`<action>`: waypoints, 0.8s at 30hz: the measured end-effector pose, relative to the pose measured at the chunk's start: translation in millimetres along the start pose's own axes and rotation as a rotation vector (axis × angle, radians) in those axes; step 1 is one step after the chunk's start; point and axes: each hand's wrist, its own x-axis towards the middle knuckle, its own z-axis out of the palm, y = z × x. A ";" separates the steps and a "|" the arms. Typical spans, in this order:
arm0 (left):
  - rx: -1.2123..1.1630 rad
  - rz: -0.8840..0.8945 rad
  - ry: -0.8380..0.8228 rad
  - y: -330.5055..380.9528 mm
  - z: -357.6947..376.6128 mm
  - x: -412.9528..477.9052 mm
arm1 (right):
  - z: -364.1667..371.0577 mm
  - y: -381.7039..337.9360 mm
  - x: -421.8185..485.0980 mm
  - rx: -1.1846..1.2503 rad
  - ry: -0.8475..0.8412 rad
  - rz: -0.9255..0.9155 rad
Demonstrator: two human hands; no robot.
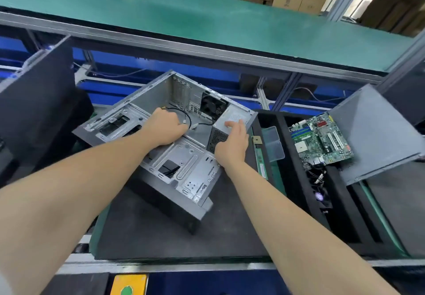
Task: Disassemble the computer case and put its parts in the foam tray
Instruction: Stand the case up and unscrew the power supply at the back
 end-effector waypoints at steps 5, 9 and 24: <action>0.198 0.191 -0.102 -22.7 -11.9 6.0 | 29.2 -16.9 -24.0 0.083 0.082 0.172; 0.255 0.170 -0.199 -36.7 -16.4 1.6 | 48.9 -31.8 -52.3 0.016 0.007 0.231; -0.384 -0.979 -0.022 78.3 -20.5 -41.1 | -0.6 -33.4 83.6 -0.531 -0.054 -0.318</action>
